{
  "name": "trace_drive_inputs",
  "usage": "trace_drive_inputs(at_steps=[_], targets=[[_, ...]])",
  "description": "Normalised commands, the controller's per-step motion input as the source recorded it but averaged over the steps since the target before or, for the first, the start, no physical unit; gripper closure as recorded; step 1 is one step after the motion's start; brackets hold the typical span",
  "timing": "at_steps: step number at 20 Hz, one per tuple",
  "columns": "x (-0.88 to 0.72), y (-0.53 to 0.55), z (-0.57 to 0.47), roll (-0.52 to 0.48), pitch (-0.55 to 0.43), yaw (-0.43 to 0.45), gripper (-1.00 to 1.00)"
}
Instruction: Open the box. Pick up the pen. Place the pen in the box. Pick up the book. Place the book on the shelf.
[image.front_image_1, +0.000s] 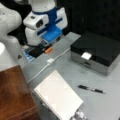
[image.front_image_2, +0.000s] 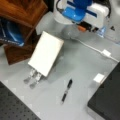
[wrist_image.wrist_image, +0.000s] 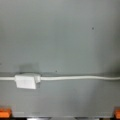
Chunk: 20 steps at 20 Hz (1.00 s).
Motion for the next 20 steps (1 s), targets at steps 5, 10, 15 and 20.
trace_drive_inputs(at_steps=[5, 10, 15, 20], targets=[[0.08, 0.10, -0.03, 0.224, 0.001, 0.029, -1.00], [0.18, 0.25, -0.06, 0.154, 0.051, -0.027, -1.00], [0.26, 0.28, 0.03, 0.054, 0.125, -0.109, -1.00], [0.40, 0.41, 0.08, 0.104, 0.132, -0.172, -1.00]])
